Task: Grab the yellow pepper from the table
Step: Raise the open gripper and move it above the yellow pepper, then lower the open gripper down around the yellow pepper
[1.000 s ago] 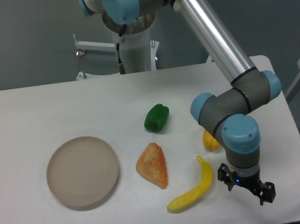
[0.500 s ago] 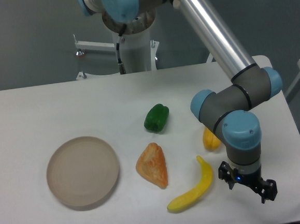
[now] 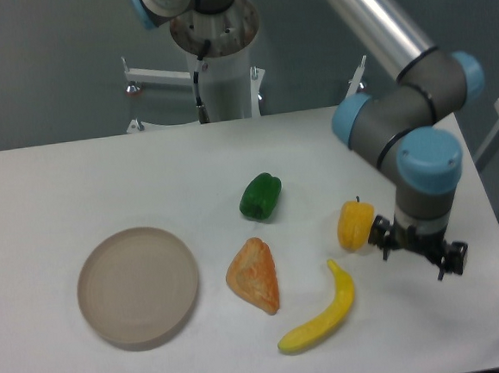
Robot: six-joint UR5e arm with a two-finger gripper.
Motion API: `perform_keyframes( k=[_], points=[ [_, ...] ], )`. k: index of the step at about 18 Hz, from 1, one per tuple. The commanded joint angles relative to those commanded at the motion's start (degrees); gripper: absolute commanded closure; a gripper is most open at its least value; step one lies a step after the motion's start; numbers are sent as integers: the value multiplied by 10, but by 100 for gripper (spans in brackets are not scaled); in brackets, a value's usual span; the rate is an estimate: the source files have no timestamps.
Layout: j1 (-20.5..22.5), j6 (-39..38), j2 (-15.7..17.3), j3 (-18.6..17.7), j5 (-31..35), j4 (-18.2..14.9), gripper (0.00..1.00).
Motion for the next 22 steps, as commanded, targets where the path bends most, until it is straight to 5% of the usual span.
perform_keyframes(
  k=[3, 10, 15, 22],
  points=[
    [44, -1, 32, -54, -70, -13, 0],
    [64, 0, 80, -163, -79, -6, 0],
    [45, -1, 83, -224, -79, 88, 0],
    [37, -2, 97, -239, -74, 98, 0]
  ],
)
